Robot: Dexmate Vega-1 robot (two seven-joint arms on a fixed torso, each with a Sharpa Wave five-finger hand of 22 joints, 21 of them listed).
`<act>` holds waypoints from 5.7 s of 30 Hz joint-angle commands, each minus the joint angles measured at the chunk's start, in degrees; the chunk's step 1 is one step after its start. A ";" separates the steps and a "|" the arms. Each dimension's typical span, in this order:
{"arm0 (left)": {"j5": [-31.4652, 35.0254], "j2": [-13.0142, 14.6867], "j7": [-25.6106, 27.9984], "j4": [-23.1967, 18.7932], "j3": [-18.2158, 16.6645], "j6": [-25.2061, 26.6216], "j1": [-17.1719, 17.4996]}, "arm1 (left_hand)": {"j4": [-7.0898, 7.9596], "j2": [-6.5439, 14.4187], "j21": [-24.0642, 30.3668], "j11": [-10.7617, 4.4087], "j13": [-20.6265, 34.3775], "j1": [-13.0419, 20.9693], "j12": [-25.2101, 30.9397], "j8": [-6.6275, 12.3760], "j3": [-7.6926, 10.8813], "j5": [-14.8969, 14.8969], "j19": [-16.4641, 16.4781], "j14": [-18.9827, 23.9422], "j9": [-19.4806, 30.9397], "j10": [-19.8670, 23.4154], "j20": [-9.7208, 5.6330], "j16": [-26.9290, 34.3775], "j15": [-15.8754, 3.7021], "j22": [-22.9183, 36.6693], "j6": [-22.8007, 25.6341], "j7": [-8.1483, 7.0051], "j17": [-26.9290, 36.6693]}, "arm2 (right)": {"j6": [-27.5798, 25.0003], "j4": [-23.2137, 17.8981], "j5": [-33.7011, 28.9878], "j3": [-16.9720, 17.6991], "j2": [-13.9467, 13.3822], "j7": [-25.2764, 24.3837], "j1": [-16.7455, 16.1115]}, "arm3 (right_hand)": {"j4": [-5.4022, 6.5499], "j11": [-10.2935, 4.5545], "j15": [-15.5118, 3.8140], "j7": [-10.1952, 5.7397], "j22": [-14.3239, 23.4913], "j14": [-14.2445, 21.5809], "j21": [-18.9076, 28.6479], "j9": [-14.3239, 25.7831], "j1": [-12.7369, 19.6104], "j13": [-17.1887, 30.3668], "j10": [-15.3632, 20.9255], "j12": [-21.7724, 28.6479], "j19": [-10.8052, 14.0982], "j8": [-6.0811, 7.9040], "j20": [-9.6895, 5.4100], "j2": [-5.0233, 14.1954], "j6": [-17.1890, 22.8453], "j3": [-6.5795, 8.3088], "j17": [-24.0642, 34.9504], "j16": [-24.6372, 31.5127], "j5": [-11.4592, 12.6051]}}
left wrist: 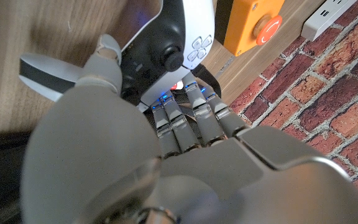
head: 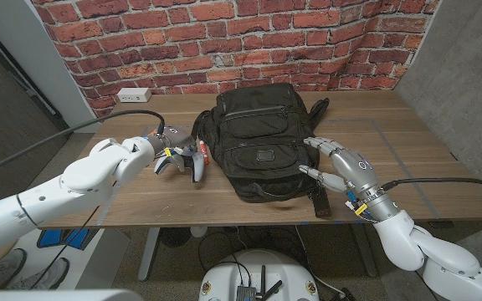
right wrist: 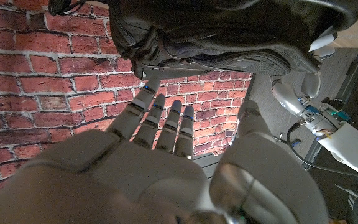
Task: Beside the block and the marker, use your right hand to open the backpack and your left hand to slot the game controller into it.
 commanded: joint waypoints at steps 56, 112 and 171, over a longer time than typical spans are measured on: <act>-1.33 -2.20 1.46 3.14 1.88 -1.52 -1.34 | 0.25 6.80 -0.10 -0.72 0.19 3.82 0.11 -0.97 1.41 0.27 -0.61 1.22 0.41 1.88 -9.29 -0.40 -9.19 0.28 6.98 -1.49 0.18 | -17.30 -5.63 -17.62 -7.04 -5.30 4.58 2.68 | 1.12 -3.88 -9.24 -3.63 0.41 8.98 0.59 0.61 25.88 0.93 9.29 1.34 5.86 3.82 -4.86 -3.51 8.37 1.32 2.36 4.06 -0.42; -0.50 -2.91 1.63 1.13 2.96 3.10 0.97 | 0.19 7.00 -0.08 -0.70 0.17 3.27 -0.02 -2.14 2.18 0.26 -0.68 2.22 0.48 1.83 -9.28 -0.39 -9.18 0.28 7.15 -1.16 0.21 | -17.86 -2.35 -16.44 -11.71 -5.73 -1.21 8.37 | 4.07 -5.51 -9.89 -5.37 1.08 17.03 2.64 0.60 25.65 1.61 19.72 3.23 11.16 6.40 -7.71 5.15 20.28 -1.90 6.80 9.67 -0.49; 0.85 -2.21 0.99 -3.30 2.22 7.67 3.88 | 0.18 7.29 -0.06 -0.68 0.18 2.68 0.03 -2.88 3.05 0.26 -0.72 2.70 0.54 1.99 -9.28 -0.42 -9.19 0.28 7.59 -1.04 0.21 | -18.02 -3.70 -10.43 -8.53 -5.20 0.64 9.33 | 1.67 -6.22 -10.78 -6.03 2.06 29.06 6.39 0.51 27.66 2.69 33.93 6.32 16.39 9.26 -9.35 7.67 34.53 1.42 5.91 9.09 -0.59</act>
